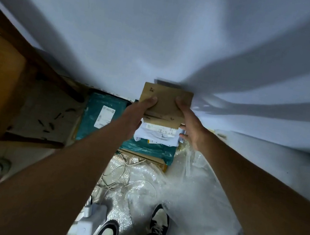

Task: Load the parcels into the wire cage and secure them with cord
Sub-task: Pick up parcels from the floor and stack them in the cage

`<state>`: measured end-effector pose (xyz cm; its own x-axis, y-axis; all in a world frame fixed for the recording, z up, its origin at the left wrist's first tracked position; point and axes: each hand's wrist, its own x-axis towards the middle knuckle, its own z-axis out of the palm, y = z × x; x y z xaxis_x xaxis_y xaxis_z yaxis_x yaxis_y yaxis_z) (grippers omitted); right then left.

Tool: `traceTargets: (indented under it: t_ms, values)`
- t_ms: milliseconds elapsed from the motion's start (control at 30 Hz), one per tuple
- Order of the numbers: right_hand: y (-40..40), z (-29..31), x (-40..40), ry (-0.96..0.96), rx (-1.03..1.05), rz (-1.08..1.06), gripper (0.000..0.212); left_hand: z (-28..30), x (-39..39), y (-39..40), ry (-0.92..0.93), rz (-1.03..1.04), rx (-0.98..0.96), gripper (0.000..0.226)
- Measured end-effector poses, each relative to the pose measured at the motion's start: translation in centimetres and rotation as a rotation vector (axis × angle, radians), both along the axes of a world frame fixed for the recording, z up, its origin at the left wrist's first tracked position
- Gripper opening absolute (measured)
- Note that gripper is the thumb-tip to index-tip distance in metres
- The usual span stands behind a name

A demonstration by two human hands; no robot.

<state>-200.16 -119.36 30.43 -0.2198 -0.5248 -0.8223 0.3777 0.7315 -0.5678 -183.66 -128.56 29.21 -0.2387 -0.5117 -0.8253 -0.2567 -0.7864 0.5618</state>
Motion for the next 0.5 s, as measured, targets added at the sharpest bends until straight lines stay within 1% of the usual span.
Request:
traceTargets:
  t_ms: [33,67,133,200,233,333,367,433,500]
  values:
    - [0.3,2.0,0.1,-0.009,0.0,0.008,0.101,1.9,0.3,0.4,-0.002,0.003,-0.014,0.043]
    - [0.7,4.1,0.2,-0.022,0.0,0.012,0.105,4.1,0.5,0.9,-0.001,-0.003,-0.036,0.047]
    - [1.2,9.0,0.7,-0.032,0.011,0.005,0.112,9.3,0.9,1.3,-0.01,-0.021,-0.084,0.065]
    - [1.9,14.1,1.3,-0.024,0.015,-0.023,0.109,14.8,1.0,1.4,-0.007,-0.039,-0.107,0.072]
    - [2.3,17.0,1.6,-0.023,0.003,-0.039,0.103,17.8,1.1,1.3,0.005,-0.059,-0.115,0.073]
    - [4.2,25.9,2.4,0.003,-0.078,-0.101,0.076,26.1,1.4,1.8,0.047,-0.13,-0.156,0.069]
    - [5.4,29.0,2.7,0.03,-0.088,-0.129,0.072,29.1,1.5,2.5,0.066,-0.156,-0.175,0.066]
    - [8.4,34.4,3.6,0.078,-0.091,-0.186,0.077,34.2,1.4,4.5,0.099,-0.229,-0.213,0.059]
    - [11.5,38.4,4.1,0.104,-0.113,-0.263,0.076,38.0,0.8,6.8,0.128,-0.279,-0.235,0.056]
